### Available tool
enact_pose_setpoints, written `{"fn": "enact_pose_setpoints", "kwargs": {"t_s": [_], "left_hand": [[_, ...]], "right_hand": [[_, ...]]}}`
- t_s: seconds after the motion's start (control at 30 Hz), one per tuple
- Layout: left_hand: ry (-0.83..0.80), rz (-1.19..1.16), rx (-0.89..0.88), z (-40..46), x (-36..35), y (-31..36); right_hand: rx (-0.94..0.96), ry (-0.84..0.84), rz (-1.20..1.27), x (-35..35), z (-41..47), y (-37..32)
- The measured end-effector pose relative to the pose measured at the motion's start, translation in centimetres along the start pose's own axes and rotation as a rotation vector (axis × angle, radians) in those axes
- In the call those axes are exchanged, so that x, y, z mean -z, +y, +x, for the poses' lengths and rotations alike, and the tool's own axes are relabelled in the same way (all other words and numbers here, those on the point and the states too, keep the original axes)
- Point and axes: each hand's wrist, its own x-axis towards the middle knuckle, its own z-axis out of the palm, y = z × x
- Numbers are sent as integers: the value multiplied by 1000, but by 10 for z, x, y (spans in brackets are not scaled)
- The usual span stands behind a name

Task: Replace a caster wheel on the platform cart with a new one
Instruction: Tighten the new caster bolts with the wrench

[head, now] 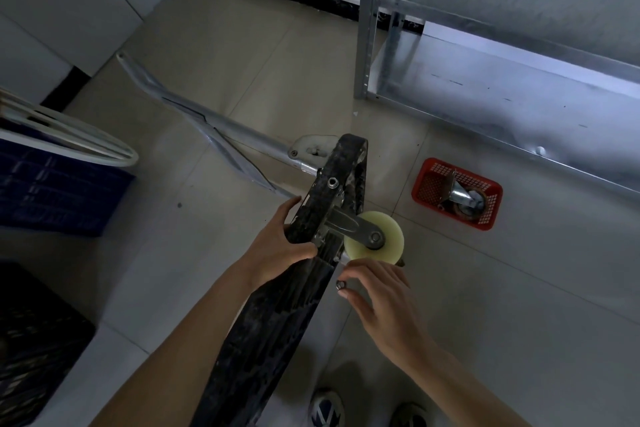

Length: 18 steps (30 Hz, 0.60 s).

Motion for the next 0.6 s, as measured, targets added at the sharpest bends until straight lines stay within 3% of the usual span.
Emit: {"fn": "enact_pose_setpoints", "kwargs": {"t_s": [0.2,0.6], "left_hand": [[64,68,-27,-4,-4,2],[18,27,-42,-6,-5,10]], "right_hand": [[1,-8,-11,5,-3,-5],[3,11,-14,3,-19,6]]}}
